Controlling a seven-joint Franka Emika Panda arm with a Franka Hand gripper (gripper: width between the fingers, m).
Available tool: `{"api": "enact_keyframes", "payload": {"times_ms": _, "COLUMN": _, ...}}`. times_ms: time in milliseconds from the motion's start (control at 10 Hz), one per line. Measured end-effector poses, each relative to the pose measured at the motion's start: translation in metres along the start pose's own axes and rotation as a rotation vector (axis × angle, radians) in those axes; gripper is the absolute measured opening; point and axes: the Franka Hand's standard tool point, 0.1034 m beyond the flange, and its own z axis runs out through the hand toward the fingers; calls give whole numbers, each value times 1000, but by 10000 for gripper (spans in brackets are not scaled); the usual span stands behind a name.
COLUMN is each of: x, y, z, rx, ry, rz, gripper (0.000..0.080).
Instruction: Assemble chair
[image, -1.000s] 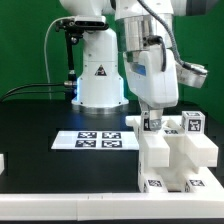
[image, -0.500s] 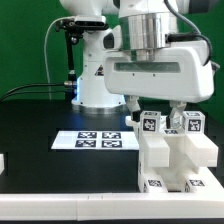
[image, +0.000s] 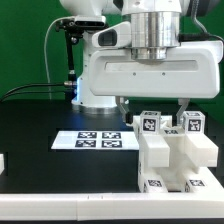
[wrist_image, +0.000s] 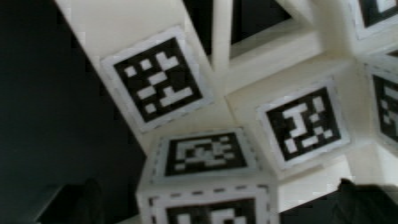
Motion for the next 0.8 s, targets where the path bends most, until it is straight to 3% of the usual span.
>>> {"api": "enact_keyframes", "payload": {"times_ms": 100, "x": 0, "y": 0, "z": 0, "rx": 0, "ry": 0, "rz": 9, "gripper": 617}}
{"api": "enact_keyframes", "payload": {"times_ms": 300, "x": -1, "y": 0, "z": 1, "rx": 2, "ry": -2, "rz": 110, "gripper": 346}}
{"api": "enact_keyframes", "payload": {"times_ms": 400, "x": -1, "y": 1, "z": 1, "rx": 4, "ry": -6, "rz": 199, "gripper": 279}}
{"api": "enact_keyframes", "payload": {"times_ms": 800, "x": -1, "y": 0, "z": 0, "rx": -4, "ry": -18, "rz": 659, "gripper": 279}}
